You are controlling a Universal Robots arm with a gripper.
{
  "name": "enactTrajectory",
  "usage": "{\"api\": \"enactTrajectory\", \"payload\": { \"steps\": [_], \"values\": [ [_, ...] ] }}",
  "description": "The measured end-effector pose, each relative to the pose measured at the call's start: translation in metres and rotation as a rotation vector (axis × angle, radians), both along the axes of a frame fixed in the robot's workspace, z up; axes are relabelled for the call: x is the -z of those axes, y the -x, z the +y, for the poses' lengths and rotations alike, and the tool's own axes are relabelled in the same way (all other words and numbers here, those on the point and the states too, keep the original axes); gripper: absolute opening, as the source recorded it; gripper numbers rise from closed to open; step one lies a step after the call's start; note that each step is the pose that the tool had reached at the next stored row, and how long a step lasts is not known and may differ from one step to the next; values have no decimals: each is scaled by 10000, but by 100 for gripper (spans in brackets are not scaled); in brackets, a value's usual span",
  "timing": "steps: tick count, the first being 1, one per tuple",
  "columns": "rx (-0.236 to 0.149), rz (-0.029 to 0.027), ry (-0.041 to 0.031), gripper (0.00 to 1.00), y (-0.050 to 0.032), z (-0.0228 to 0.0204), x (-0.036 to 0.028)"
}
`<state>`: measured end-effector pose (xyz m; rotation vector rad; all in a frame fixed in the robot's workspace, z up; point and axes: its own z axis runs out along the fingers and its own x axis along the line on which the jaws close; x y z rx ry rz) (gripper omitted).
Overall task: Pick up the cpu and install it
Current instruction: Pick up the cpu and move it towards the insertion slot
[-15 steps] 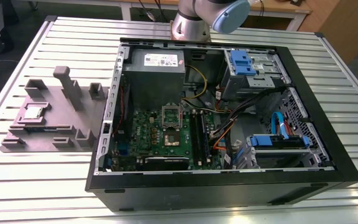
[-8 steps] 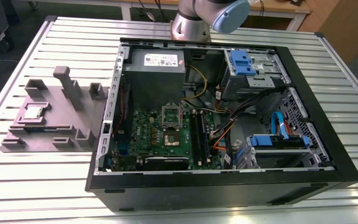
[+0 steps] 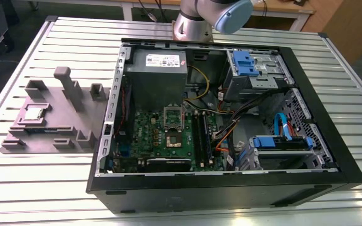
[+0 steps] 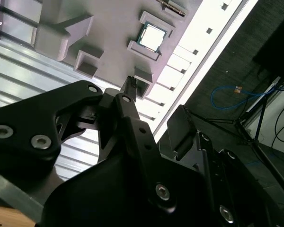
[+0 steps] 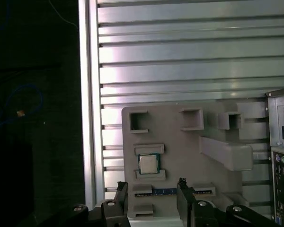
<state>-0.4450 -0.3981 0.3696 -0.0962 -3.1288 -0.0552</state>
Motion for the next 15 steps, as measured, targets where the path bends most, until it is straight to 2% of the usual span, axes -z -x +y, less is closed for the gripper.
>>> {"api": "enactTrajectory", "payload": {
  "steps": [5, 7, 9, 15],
  "values": [
    [-578, 0, 3, 53, 0, 1, 3],
    [-605, 1, 8, 53, 0, 0, 3],
    [-606, 1, 15, 53, 0, 0, 59],
    [-605, 0, 15, 53, 0, 0, 70]
  ]
}}
